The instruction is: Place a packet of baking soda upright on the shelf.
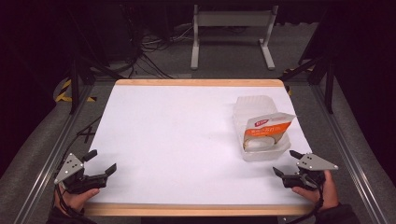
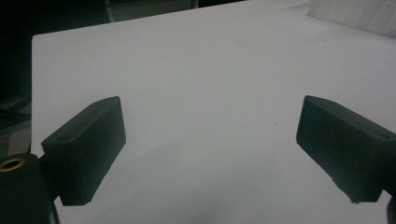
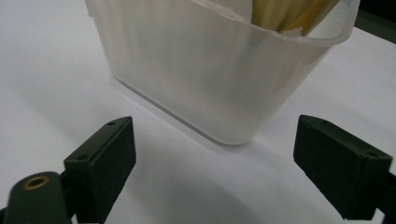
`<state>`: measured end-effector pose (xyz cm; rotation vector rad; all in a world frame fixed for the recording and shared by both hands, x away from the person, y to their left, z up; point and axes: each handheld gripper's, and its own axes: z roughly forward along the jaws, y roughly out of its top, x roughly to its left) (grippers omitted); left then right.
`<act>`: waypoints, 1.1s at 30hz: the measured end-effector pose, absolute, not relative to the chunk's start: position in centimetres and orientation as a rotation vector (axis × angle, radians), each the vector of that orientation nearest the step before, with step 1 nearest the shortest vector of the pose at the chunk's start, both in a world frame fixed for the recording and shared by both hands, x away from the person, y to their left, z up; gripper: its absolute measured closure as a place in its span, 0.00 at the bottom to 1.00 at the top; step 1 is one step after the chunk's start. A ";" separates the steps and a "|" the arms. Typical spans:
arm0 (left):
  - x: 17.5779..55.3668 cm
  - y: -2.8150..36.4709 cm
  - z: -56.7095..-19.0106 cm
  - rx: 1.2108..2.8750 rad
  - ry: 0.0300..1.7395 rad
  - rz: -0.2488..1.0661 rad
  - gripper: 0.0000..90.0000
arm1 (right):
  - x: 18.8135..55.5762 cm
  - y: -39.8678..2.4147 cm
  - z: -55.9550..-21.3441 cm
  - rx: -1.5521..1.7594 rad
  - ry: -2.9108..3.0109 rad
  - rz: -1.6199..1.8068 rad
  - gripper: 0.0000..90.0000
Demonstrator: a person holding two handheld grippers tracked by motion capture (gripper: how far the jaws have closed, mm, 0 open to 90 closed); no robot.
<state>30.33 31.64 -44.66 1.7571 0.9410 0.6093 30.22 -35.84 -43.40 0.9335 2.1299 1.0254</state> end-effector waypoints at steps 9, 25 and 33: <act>30.4 31.5 -44.6 1.766 0.940 0.613 0.10 | 30.2 -36.0 -43.4 0.943 2.118 1.027 0.15; 30.7 30.8 -44.8 1.802 0.943 0.617 0.10 | 30.4 -36.1 -43.5 0.952 2.126 1.030 0.15; 30.9 30.5 -44.9 1.816 0.949 0.619 0.10 | 30.3 -36.3 -43.6 0.975 2.127 1.012 0.15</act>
